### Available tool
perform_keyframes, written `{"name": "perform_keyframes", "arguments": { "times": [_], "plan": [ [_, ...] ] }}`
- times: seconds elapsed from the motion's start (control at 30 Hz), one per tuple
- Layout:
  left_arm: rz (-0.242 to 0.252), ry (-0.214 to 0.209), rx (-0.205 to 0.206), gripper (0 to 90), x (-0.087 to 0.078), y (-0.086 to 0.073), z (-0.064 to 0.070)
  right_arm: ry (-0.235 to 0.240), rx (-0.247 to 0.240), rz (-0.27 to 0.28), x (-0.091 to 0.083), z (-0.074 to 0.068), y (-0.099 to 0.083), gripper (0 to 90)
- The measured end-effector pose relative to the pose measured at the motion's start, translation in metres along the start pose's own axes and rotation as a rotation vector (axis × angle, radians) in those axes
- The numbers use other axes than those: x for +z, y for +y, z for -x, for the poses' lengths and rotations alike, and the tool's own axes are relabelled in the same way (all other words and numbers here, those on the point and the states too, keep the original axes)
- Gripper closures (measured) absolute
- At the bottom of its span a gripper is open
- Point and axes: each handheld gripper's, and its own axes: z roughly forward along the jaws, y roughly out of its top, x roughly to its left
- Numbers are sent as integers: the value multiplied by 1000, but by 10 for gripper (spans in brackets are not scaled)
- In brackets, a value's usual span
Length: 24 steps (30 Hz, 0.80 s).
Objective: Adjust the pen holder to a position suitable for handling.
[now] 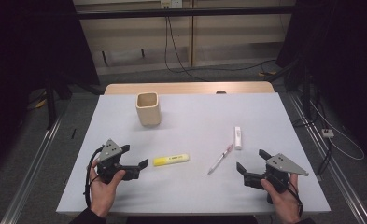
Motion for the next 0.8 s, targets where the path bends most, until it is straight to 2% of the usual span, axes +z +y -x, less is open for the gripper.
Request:
{"name": "perform_keyframes", "arguments": {
  "times": [0.07, 0.17, 0.27, 0.3, 0.4, 0.47, 0.5, 0.57, 0.7, 0.77, 0.8],
  "plan": [
    [-7, 10, 6, 97, 2, 3, -3, -3, -2, -1, 1, 0, 0, 43],
    [10, 36, 32, 97, 7, 7, -8, -3, -1, -2, 1, 0, 0, 43],
    [17, 57, -21, 98, 14, 13, -14, -4, -1, -4, 1, 0, 0, 43],
    [11, 61, -24, 98, 16, 16, -16, -4, -1, -4, 1, 0, 0, 43],
    [9, 31, -44, 110, 20, 24, -21, -5, -1, -8, 1, 0, 0, 43],
    [-21, 2, -50, 101, 23, 31, -24, -6, 0, -10, 2, 1, -1, 40],
    [-36, 6, -38, 101, 24, 34, -26, -2, 3, -14, 2, 1, -1, 40],
    [-21, -23, -30, 103, 26, 41, -30, -1, 1, -15, 2, 1, -1, 40],
    [-31, -35, -34, 105, 33, 55, -41, -3, 1, -9, 1, 1, 0, 40],
    [-28, -24, -30, 102, 36, 63, -46, -9, 5, -10, 1, 1, 0, 40],
    [-40, -37, -40, 96, 39, 66, -50, -11, 7, -9, 0, 1, 0, 40]
  ]
}}
